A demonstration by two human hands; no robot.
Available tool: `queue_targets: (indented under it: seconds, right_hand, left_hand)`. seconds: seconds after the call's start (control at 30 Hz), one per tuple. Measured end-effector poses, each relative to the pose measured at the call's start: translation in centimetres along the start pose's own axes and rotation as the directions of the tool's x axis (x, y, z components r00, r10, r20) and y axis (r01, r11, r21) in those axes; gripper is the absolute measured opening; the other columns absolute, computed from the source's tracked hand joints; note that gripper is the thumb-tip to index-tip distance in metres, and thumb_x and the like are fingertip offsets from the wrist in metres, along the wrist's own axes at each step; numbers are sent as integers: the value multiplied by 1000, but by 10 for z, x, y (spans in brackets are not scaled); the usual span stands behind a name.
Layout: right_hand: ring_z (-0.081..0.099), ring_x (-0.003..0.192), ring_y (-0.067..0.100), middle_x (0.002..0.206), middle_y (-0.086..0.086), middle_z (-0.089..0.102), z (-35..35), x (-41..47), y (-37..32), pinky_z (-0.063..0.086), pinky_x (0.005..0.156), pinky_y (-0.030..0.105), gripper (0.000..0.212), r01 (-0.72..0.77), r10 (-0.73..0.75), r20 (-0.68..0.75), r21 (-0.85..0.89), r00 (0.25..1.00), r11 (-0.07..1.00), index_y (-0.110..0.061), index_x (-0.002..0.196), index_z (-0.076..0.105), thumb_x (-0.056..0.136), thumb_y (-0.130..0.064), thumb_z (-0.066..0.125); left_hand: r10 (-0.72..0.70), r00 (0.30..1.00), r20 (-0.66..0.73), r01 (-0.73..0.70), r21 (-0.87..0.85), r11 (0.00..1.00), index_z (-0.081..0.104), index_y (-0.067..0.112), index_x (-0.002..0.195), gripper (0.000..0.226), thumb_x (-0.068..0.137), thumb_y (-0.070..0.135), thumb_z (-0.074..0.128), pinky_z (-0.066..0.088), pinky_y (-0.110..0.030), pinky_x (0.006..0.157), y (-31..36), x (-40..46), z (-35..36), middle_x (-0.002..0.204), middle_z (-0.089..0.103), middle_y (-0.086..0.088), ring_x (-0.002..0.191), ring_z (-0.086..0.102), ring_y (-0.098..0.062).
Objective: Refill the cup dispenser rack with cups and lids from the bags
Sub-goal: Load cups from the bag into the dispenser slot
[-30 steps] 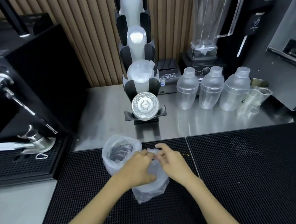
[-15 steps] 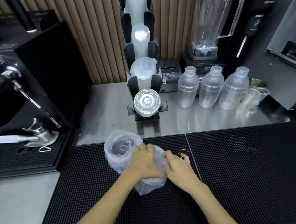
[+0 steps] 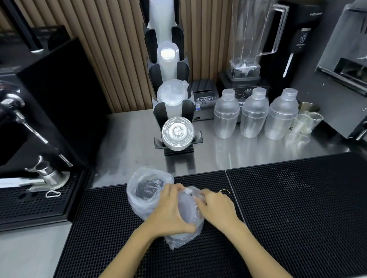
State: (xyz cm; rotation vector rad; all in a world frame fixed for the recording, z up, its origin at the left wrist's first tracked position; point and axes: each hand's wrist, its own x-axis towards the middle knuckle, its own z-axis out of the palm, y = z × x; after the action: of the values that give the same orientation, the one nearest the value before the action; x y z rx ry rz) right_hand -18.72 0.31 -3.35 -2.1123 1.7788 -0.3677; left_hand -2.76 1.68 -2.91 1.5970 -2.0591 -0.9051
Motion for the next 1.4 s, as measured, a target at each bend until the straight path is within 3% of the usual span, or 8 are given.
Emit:
queue_targets:
  seconds: [0.37, 0.53, 0.67, 0.77, 1.1, 1.23, 1.3, 1.4]
  right_hand:
    - [65, 89, 26, 89, 7, 71, -4, 36, 0, 49, 74, 33, 31, -196, 197, 15, 199, 980, 960, -14, 90, 66, 85, -43, 55]
    - [58, 94, 14, 97, -2, 65, -8, 27, -11, 48, 88, 32, 24, 142, 17, -348, 427, 937, 893, -16, 112, 61, 90, -20, 54]
    - [33, 126, -4, 132, -18, 41, 7, 20, -11, 21, 108, 11, 37, 247, -203, -141, 521, 969, 817, -26, 135, 43, 98, -23, 40]
    - [9, 139, -5, 144, -26, 25, 19, 16, -5, 6, 115, 21, 41, 117, -179, 33, 642, 983, 758, -39, 140, 28, 99, -38, 25]
    - [-23, 139, 5, 153, -22, -5, 28, 15, 2, -19, 115, 36, 53, 84, -139, 153, 320, 978, 944, -45, 141, -5, 89, -56, -5]
    - [-26, 139, 12, 153, -19, -12, 29, 17, 3, -20, 113, 43, 51, 83, -104, 166, 133, 981, 988, -40, 142, -12, 95, -51, 4]
    - [-23, 141, 12, 155, -15, -12, 27, 16, 1, -18, 114, 43, 58, 66, -83, 100, 160, 992, 985, -38, 143, -10, 91, -58, 4]
    - [-2, 143, 12, 157, -3, 1, 10, 12, -12, -2, 113, 33, 77, 29, 50, -199, 375, 979, 926, -29, 146, 7, 81, -70, 10]
  left_hand:
    - [76, 991, -114, -84, -66, 994, 21, 33, 126, 92, 55, 36, 79, 27, -21, 106, -12, -10, 10, 124, 24, 17, 124, 27, 0]
    - [125, 941, -314, -65, 194, 979, 27, 23, 138, 105, 52, 66, 69, 10, -23, 111, -11, -4, 23, 134, 28, 15, 129, 15, -1]
    - [80, 938, -337, -99, -40, 994, 29, 23, 138, 100, 57, 56, 77, 22, -24, 114, -12, 0, 28, 137, 34, 11, 134, 27, -4]
    - [82, 940, -331, -120, -96, 988, 23, 35, 137, 95, 61, 54, 77, 14, -9, 112, -16, -3, 28, 144, 31, 11, 139, 23, -1]
    - [9, 884, -467, -170, -304, 937, 32, 41, 128, 84, 58, 50, 78, 22, -3, 104, -11, -7, 9, 134, 39, 26, 127, 34, 14]
    - [-101, 830, -549, -206, -469, 859, 36, 46, 127, 85, 55, 57, 78, 30, -21, 110, -6, -5, -5, 135, 44, 22, 128, 37, 11]
    - [-77, 804, -589, -246, -449, 859, 40, 43, 128, 84, 56, 60, 79, 35, -38, 111, 0, -8, -15, 136, 48, 15, 131, 43, -6]
    - [202, 791, -577, -363, -177, 915, 41, 34, 133, 85, 59, 45, 81, 40, -27, 102, 35, -11, -44, 135, 48, 16, 126, 46, -4]
